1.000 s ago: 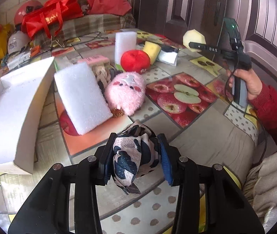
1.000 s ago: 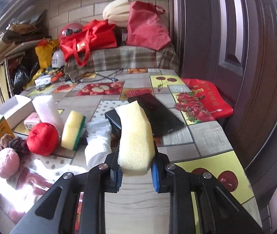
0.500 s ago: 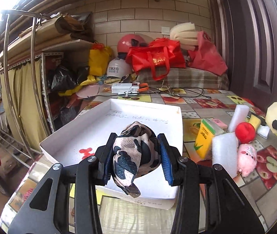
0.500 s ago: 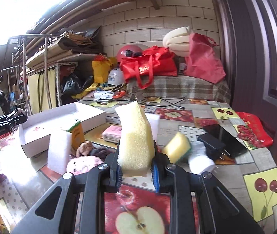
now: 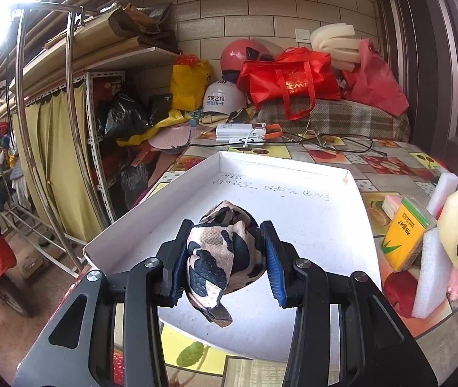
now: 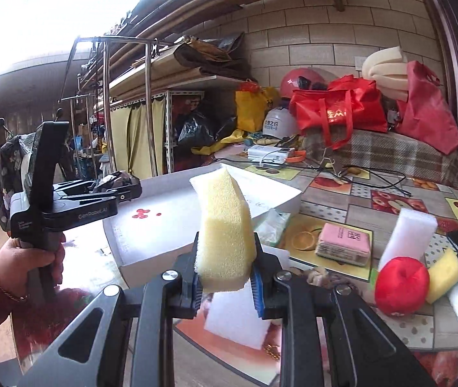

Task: Organize soft objects
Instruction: 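Carry the cloth into the white box and open left while right drops the sponge there, then grasp the white foam block with the left gripper while the right grasps the white sock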

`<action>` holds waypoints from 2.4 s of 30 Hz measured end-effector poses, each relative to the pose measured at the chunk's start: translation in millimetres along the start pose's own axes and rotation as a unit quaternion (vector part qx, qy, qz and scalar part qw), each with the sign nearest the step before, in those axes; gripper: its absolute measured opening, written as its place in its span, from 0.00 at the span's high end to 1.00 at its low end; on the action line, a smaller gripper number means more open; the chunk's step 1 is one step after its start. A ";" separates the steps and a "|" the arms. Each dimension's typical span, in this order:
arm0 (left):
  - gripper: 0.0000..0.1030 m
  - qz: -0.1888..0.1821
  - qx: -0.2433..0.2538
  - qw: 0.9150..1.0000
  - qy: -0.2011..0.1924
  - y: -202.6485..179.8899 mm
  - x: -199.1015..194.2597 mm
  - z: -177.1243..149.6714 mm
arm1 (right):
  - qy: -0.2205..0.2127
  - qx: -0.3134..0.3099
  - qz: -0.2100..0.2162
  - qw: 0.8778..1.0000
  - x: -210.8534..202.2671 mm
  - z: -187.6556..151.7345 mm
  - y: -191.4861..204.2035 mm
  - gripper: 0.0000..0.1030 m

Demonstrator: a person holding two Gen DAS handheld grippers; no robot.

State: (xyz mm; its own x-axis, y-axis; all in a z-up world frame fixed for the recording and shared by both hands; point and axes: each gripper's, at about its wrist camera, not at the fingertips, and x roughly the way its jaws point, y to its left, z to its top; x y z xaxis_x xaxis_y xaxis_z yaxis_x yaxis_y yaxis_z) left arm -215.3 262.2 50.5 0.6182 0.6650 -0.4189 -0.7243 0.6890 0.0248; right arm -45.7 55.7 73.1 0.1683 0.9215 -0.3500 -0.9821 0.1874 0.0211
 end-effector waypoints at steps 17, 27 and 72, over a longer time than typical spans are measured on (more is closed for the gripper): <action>0.59 0.008 -0.042 0.997 0.069 24.7 56.5 13.6 | 0.022 -0.001 -0.013 1.000 93.1 30.2 34.4 0.77; 0.58 0.061 -0.042 0.994 0.082 24.3 72.4 18.5 | 0.055 -0.003 -0.034 0.998 120.7 37.0 42.4 0.75; 0.00 -0.202 0.048 0.978 0.021 -122.1 -24.2 -0.7 | 0.017 0.099 -0.243 0.965 -85.6 -25.7 -139.4 0.00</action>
State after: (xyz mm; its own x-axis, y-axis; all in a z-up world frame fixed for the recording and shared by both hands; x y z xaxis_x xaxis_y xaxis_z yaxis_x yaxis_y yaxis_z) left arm -142.1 161.7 57.0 0.8335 0.3230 -0.4484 -0.3914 0.9178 -0.0663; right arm 74.6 -58.0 76.0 0.5981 0.6978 -0.3942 -0.7522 0.6585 0.0242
